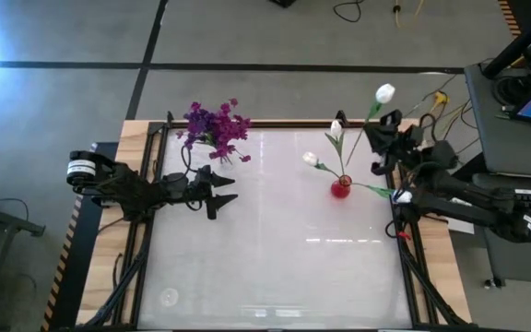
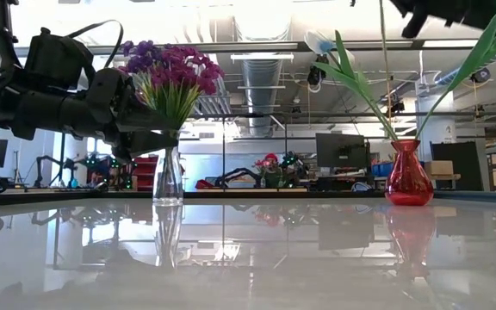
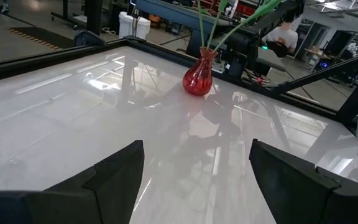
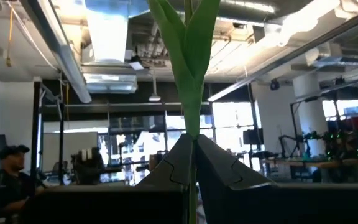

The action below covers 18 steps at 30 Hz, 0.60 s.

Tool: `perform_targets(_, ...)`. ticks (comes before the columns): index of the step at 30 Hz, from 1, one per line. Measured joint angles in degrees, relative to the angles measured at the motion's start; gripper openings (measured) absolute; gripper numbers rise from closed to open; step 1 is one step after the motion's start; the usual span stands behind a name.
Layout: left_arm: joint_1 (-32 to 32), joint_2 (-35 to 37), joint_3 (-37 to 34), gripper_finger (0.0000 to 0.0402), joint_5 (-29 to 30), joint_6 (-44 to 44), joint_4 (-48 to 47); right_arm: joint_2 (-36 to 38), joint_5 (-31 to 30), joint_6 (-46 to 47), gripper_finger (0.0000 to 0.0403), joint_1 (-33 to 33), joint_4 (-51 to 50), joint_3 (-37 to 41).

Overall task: Sort flowers into vase by color
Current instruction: Put the white tulip into the red vase

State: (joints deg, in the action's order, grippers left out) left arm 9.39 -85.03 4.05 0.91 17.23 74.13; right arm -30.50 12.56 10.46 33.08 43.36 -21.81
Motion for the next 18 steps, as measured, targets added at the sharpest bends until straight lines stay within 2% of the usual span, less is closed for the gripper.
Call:
perform_targets(7, 0.0, 0.0, 0.0, 0.0279, 0.0, 0.0, 0.0, 0.1, 0.1, 0.5, 0.0009, -1.3, 6.0, 6.8)
perform_targets(18, 0.0, 0.0, 0.0, 0.0279, 0.0, 0.0, 0.0, 0.1, 0.1, 2.0, 0.0009, -1.4, 6.5, 11.6)
